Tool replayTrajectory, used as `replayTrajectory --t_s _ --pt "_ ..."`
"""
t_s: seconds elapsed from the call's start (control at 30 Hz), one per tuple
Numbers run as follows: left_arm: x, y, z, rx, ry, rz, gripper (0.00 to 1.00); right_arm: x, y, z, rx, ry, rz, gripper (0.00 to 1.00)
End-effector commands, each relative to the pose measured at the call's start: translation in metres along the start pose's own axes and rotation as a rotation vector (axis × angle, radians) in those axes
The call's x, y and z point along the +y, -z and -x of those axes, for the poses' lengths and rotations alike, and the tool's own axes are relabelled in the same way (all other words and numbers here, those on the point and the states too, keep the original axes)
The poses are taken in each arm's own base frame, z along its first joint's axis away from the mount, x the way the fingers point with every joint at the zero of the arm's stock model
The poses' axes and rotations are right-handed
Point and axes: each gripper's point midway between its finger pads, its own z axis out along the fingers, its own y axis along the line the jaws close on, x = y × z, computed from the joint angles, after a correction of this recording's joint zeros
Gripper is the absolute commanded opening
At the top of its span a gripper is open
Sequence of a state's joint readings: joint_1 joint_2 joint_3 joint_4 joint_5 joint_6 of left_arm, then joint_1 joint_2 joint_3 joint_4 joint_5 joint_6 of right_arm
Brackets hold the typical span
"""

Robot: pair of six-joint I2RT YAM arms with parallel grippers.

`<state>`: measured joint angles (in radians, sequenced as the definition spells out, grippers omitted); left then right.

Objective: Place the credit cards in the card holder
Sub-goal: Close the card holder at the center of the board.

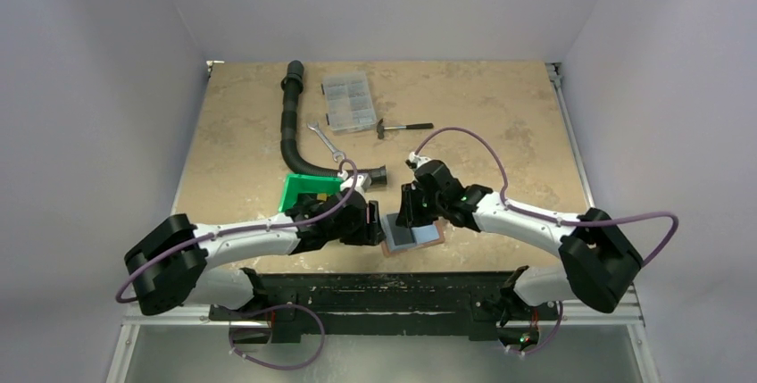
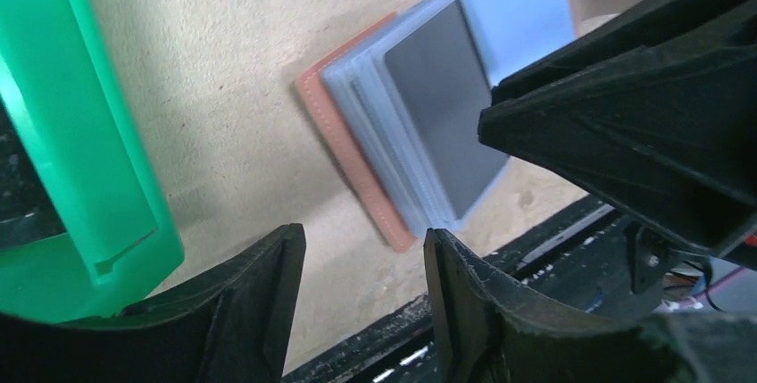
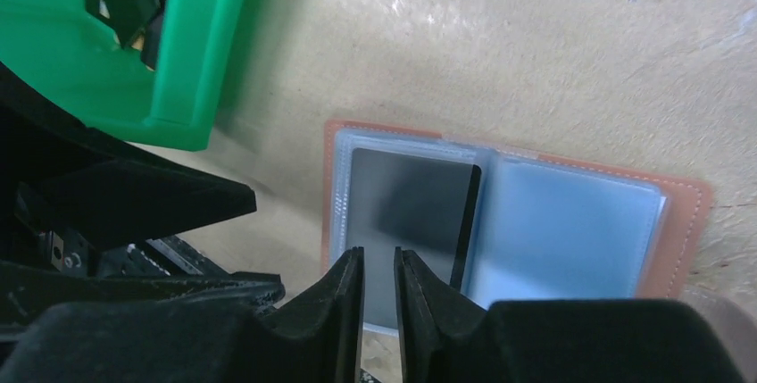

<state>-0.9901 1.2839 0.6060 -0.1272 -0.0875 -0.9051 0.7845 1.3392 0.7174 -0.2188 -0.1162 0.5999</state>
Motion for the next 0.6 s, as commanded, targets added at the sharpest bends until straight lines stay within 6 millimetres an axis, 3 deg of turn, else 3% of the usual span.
replayTrajectory --t_s 0.0,0.13,0.57 --pt "-0.004 -0.015 -0.007 0.001 0.041 -0.028 0.55 -0.001 -0.014 -0.007 0.004 -0.031 0.025 0.24" --pt "-0.001 -0.021 -0.004 -0.039 0.041 -0.035 0.59 -0.014 -0.019 -0.015 -0.002 -0.058 -0.016 0.20" --pt "-0.034 -0.043 -0.011 0.002 0.056 -0.201 0.72 -0.028 -0.020 -0.029 0.009 -0.154 0.039 0.19"
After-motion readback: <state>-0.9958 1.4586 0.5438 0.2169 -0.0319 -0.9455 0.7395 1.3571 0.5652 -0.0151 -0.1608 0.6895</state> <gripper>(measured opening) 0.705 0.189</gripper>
